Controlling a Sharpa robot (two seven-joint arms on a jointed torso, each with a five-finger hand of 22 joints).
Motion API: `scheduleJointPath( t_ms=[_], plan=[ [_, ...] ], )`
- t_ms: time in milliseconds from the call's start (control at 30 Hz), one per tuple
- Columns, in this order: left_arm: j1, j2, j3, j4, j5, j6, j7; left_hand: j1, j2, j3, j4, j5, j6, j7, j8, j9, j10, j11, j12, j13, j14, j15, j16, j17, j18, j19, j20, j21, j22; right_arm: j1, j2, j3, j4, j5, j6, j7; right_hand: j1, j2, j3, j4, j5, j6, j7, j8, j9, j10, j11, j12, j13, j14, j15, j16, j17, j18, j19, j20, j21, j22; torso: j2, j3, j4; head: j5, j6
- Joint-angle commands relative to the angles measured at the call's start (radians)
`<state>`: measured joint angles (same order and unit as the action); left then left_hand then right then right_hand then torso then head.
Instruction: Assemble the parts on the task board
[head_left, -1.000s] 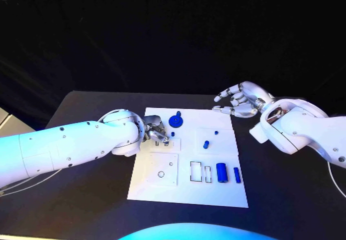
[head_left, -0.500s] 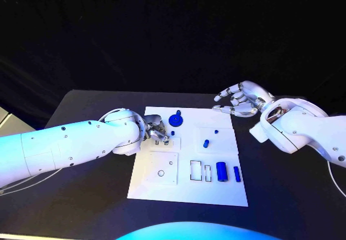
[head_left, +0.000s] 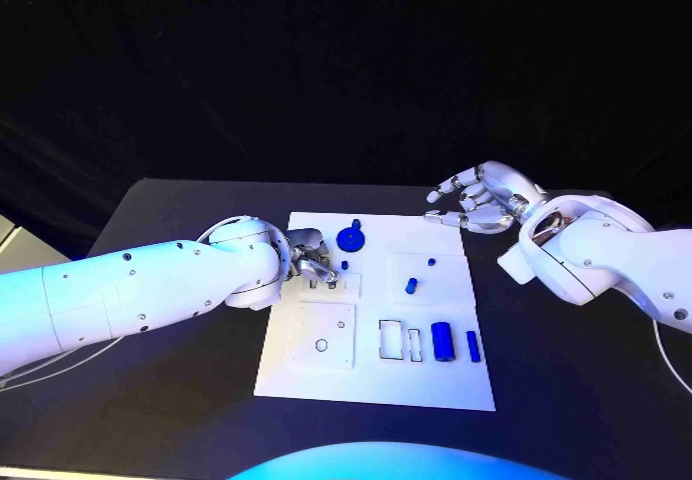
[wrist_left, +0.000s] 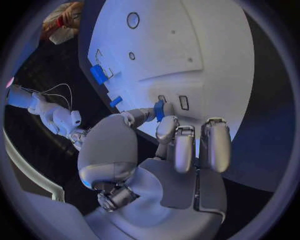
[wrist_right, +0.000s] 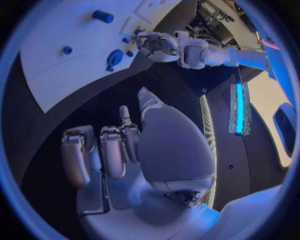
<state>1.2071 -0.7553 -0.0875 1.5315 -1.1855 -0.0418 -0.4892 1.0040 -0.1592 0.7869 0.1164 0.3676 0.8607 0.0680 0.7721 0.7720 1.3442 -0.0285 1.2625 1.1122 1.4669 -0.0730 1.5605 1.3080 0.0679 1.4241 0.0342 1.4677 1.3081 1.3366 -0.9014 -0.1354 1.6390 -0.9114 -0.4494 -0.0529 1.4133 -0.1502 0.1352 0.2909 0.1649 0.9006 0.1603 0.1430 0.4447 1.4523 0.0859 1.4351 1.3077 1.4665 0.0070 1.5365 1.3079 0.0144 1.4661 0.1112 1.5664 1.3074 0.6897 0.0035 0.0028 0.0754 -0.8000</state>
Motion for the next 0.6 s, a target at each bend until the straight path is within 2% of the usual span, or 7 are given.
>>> scheduleJointPath(
  t_ms=[33, 300, 600],
  plan=[
    [-0.005, 0.001, -0.003, 0.002, 0.0, 0.04, -0.01, 0.008, -0.001, 0.179, -0.182, 0.003, 0.027, -0.021, 0.006, 0.0, 0.008, 0.002, 0.003, 0.001, 0.101, -0.007, 0.003, 0.253, -0.015, 0.007, -0.001, 0.005, 0.013, -0.001, 0.0, 0.0, 0.0, -0.009, 0.019, 0.0, -0.002, 0.009, 0.0, -0.002, 0.003, 0.004, 0.001, 0.005, 0.001, 0.002, -0.008, 0.0, 0.149, 0.082, -0.002, -0.005, 0.167, -0.014, 0.105, 0.0, 0.004, 0.263, -0.001, 0.0003, -0.0007, 0.001, -0.001],
    [-0.006, -0.002, -0.003, 0.008, 0.012, 0.065, -0.012, 0.008, -0.003, 0.179, -0.182, 0.007, 0.029, -0.022, 0.006, -0.001, 0.011, 0.001, 0.005, 0.004, 0.101, -0.008, 0.005, 0.255, -0.015, 0.009, -0.001, 0.006, 0.015, -0.002, 0.001, 0.0, -0.001, -0.009, 0.019, 0.0, -0.002, 0.009, 0.0, -0.002, 0.003, 0.004, 0.001, 0.005, 0.001, 0.002, -0.008, 0.0, 0.149, 0.082, -0.002, -0.005, 0.167, -0.014, 0.105, 0.0, 0.004, 0.263, -0.001, -0.0001, -0.0001, -0.001, -0.004],
    [-0.006, -0.007, -0.003, 0.008, 0.016, 0.064, -0.014, 0.008, -0.004, 0.18, -0.182, 0.009, 0.03, -0.022, 0.006, -0.001, 0.012, 0.001, 0.006, 0.005, 0.102, -0.008, 0.005, 0.256, -0.015, 0.009, -0.001, 0.007, 0.016, -0.003, 0.0, 0.0, -0.001, -0.009, 0.015, 0.001, -0.004, 0.01, 0.0, -0.002, 0.003, 0.004, 0.001, 0.006, 0.001, 0.001, -0.008, -0.001, 0.148, 0.081, -0.002, -0.006, 0.167, -0.014, 0.105, 0.0, 0.004, 0.263, 0.0, 0.0005, 0.0003, -0.003, -0.003]
  ],
)
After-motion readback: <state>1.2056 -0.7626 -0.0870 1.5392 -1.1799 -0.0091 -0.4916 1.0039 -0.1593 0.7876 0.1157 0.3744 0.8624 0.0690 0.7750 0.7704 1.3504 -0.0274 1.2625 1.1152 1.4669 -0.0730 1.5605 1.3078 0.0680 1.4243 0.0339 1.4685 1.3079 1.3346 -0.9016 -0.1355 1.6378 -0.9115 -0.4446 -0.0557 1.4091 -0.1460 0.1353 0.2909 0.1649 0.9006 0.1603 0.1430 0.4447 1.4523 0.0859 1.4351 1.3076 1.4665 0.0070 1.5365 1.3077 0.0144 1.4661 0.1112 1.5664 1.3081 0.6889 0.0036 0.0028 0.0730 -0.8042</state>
